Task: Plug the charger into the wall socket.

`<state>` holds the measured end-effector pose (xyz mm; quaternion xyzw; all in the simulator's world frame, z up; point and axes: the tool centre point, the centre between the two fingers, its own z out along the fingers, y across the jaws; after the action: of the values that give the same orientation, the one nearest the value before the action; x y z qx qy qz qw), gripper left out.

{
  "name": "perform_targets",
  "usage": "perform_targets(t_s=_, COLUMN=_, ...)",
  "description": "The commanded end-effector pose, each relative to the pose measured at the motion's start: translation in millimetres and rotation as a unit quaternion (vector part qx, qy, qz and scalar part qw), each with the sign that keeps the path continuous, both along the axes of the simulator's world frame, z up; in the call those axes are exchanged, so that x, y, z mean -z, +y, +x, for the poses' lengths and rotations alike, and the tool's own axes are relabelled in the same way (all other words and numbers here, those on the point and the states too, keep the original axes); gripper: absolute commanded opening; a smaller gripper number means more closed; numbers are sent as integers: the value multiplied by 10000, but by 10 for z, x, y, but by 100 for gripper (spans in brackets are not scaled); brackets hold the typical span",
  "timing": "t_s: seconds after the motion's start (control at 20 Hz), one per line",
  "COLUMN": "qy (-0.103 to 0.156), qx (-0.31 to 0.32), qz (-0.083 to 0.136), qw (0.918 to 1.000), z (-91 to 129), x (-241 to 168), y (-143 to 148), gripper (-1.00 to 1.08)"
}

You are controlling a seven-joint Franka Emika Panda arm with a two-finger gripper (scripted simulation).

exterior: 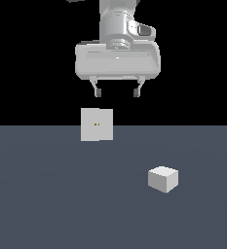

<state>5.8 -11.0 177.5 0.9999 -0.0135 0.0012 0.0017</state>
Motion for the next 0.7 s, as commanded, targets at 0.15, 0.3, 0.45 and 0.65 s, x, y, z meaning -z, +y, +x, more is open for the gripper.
perform_targets(t_s=0.15, qy=-6, qx=38, qz=-2, qw=10000, z=-7, x=10, y=-10, gripper=100)
perform_targets(t_s=0.3, qy=-22, qx=153, qz=-9, qw=9999, z=-27, x=40, y=-40, gripper=100)
perform_targets(t_s=0.45, qy=-49, qx=342, qz=-20, qw=9994, z=-61, x=90, y=-88, gripper=100)
perform_targets(t_s=0.65, qy=-101, qx=707, qz=-42, qw=9974, z=-132, x=186, y=-178, gripper=100)
